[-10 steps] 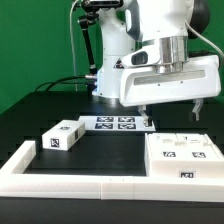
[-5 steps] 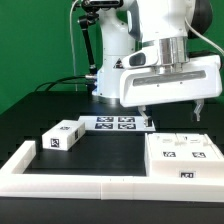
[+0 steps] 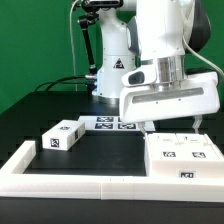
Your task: Assemble cabinet
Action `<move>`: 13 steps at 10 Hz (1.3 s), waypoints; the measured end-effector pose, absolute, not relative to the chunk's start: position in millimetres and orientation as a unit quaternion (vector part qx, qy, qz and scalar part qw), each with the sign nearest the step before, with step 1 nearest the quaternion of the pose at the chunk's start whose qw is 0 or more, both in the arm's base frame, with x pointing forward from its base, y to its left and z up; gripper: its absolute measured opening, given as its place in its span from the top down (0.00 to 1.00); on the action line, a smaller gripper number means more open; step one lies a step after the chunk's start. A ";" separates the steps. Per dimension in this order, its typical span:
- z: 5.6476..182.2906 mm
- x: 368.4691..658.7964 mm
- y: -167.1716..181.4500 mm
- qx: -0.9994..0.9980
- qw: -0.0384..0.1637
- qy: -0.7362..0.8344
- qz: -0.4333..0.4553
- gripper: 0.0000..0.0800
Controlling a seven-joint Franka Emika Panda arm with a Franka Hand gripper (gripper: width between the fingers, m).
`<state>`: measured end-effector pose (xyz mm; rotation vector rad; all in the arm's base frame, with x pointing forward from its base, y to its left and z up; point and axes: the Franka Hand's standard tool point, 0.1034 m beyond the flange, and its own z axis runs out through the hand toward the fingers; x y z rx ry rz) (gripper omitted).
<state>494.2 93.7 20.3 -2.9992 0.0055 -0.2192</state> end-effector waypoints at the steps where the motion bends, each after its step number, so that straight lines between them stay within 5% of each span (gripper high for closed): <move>1: 14.2 496.0 93.6 -0.995 0.069 0.000 -0.077 0.00; 7: 6.4 512.3 91.9 -0.994 0.069 -0.017 -0.086 0.04; 9: 5.6 510.5 92.2 -0.994 0.068 -0.020 -0.085 0.49; 10: 5.0 509.4 92.2 -0.994 0.068 -0.022 -0.084 0.49; 12: 2.8 504.3 91.5 -0.994 0.067 -0.036 -0.081 0.88; 13: 2.0 501.7 91.2 -0.994 0.066 -0.041 -0.079 0.88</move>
Offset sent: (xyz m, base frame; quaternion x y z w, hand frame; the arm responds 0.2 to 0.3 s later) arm 0.0221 -0.0104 -0.0137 0.0053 0.0198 -0.0021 0.9998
